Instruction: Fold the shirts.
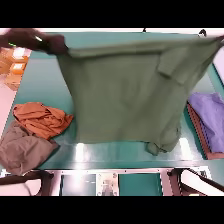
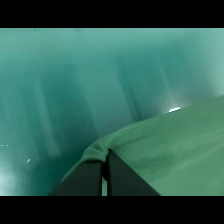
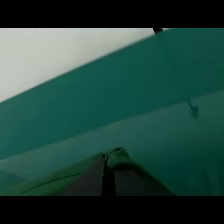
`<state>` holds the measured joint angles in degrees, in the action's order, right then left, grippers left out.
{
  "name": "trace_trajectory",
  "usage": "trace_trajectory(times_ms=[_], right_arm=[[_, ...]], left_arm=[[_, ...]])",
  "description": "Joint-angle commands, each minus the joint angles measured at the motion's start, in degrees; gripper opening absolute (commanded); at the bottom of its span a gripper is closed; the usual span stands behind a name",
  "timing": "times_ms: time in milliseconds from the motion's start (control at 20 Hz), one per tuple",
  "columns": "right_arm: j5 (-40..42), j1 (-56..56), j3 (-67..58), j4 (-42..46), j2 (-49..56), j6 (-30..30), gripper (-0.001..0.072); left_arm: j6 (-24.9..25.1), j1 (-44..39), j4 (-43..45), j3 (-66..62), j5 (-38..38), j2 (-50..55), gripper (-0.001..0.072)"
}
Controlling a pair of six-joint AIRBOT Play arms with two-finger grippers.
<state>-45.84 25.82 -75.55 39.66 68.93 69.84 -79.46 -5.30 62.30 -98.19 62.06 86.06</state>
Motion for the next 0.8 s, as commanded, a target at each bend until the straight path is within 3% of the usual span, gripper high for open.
trace_trajectory(times_ms=[0, 200, 350, 650, 750], right_arm=[[7.4, -3.1, 3.1, -0.2, 14.4, -0.9, 0.0020], [8.8, -3.2, -2.2, -1.5, 28.5, -0.9, 0.0020], [6.9, -3.1, -7.5, -1.4, 34.0, -0.9, 0.0020], [-8.3, 0.8, -11.5, 9.4, 32.0, -0.9, 0.0019], [-12.2, 1.3, -11.4, 12.4, 31.4, -0.9, 0.0019]], left_arm=[[5.2, 0.0, -4.5, -1.8, -7.4, 15.7, 0.0026], [5.0, 0.0, -4.7, -12.2, -9.1, 26.2, 0.0026], [5.0, 0.4, -4.7, -15.6, -8.4, 27.9, 0.0026], [4.0, 4.6, -4.6, -16.1, 15.1, 28.0, 0.0026], [3.2, 4.3, -4.3, -15.9, 19.0, 28.0, 0.0026]])
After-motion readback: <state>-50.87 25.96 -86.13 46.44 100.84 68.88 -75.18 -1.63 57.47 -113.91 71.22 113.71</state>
